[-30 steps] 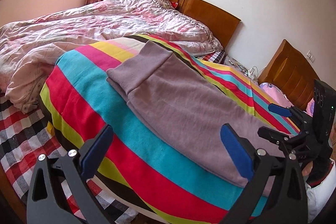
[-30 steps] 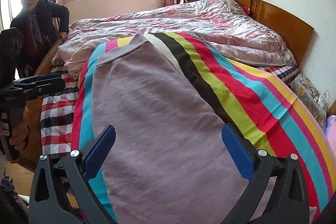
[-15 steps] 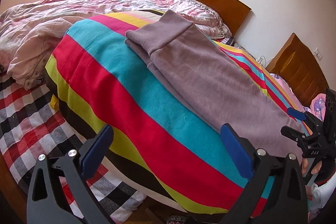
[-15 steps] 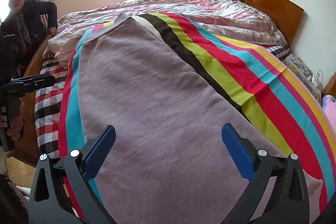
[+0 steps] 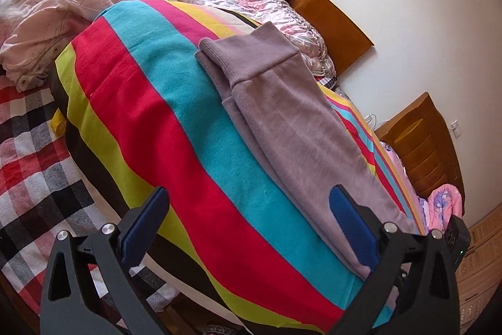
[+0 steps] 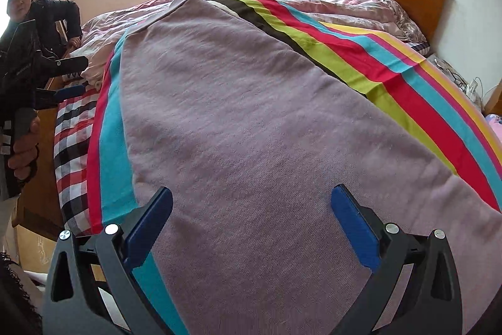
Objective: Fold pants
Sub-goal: 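Grasp the pants waistband with the left gripper and lift it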
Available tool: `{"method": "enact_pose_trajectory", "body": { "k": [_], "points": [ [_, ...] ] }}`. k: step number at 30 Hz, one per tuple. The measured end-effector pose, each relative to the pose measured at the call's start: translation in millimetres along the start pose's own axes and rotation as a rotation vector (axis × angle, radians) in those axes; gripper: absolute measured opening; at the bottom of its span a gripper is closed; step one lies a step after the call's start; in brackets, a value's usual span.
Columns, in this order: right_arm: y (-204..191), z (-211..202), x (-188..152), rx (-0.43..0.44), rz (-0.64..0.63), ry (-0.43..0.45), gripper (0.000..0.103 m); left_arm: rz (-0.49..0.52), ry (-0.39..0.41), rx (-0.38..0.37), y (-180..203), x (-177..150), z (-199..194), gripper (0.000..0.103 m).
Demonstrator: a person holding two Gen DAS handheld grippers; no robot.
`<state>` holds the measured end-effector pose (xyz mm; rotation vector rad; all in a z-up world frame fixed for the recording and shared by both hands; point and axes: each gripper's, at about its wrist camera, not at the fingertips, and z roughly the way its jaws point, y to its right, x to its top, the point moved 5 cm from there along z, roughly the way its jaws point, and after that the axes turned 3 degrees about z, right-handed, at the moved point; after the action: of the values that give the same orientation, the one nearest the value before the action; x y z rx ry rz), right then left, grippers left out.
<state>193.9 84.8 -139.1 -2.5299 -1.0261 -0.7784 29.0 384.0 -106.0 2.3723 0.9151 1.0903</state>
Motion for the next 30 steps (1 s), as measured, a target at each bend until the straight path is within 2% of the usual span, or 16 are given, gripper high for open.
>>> {"method": "enact_pose_trajectory", "body": {
  "k": [5, 10, 13, 17, 19, 21, 22, 25, 26, 30],
  "points": [
    [12, 4, -1, 0.003, 0.038, -0.003, 0.098, -0.172, 0.039, -0.122, -29, 20, 0, 0.1],
    [12, 7, 1, 0.005, 0.034, -0.01, 0.098, -0.158, 0.102, -0.21, -19, 58, 3, 0.091],
    [12, 7, 1, 0.002, 0.038, -0.012, 0.098, -0.212, 0.073, -0.273, -23, 77, 23, 0.086],
    [13, 8, 1, -0.003, 0.041, -0.015, 0.098, -0.306, 0.003, -0.341, -29, 74, 46, 0.078],
    [14, 9, 2, -0.004, 0.044, -0.016, 0.098, -0.312, -0.024, -0.358, -26, 68, 51, 0.077],
    [14, 10, 3, -0.008, 0.043, -0.018, 0.098, -0.316, -0.057, -0.34, -26, 62, 60, 0.075],
    [14, 11, 3, -0.011, 0.042, -0.019, 0.098, -0.328, -0.062, -0.349, -28, 60, 64, 0.072],
    [13, 11, 2, -0.015, 0.038, -0.021, 0.098, -0.367, -0.079, -0.403, -30, 65, 74, 0.048],
    [13, 11, 2, -0.015, 0.038, -0.022, 0.098, -0.389, -0.087, -0.424, -32, 68, 78, 0.045],
    [13, 11, 2, -0.015, 0.041, -0.019, 0.098, -0.476, -0.087, -0.509, -43, 72, 88, 0.045]
  ]
}}
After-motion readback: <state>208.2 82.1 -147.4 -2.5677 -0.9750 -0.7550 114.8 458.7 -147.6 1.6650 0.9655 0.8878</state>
